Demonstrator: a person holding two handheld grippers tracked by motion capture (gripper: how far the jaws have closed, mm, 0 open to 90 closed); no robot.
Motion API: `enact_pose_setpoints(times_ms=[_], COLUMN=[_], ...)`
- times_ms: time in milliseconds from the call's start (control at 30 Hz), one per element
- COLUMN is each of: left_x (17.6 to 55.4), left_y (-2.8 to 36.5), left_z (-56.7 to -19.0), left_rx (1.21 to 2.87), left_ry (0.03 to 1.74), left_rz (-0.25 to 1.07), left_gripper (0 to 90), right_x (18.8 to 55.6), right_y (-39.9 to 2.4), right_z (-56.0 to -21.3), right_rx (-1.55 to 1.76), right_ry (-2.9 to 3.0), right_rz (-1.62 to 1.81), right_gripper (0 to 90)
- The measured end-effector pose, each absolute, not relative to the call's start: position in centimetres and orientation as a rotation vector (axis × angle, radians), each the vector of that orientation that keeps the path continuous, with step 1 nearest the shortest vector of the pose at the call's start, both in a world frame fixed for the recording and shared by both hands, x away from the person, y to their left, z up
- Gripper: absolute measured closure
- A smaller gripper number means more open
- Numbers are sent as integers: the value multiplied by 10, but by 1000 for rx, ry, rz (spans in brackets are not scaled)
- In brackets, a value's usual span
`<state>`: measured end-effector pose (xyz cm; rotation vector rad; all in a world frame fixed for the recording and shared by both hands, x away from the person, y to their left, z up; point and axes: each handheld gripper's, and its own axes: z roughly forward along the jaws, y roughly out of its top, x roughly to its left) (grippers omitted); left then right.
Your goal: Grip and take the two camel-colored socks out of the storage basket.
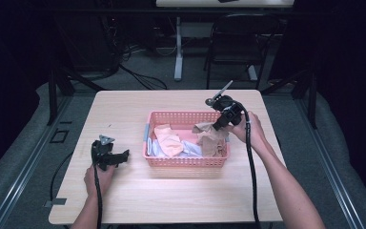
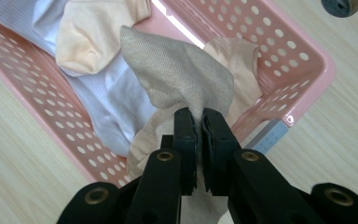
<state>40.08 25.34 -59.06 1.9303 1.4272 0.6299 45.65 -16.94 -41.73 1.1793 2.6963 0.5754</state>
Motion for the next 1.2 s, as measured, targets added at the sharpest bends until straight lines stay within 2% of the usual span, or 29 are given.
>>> enact_pose_setpoints(times_ms=[367,1200], left_x=[401,401], left_y=[253,253], left_z=[-591,-591], left_rx=[1930,1931], left_ry=[1427,1427], left_rz=[630,630], left_gripper=[150,150], right_x=[447,439], right_y=[-190,-253], right_z=[-392,-379], right_rx=[1181,1322], right_ry=[2663,2560], right_rz=[583,498], right_gripper=[851,851])
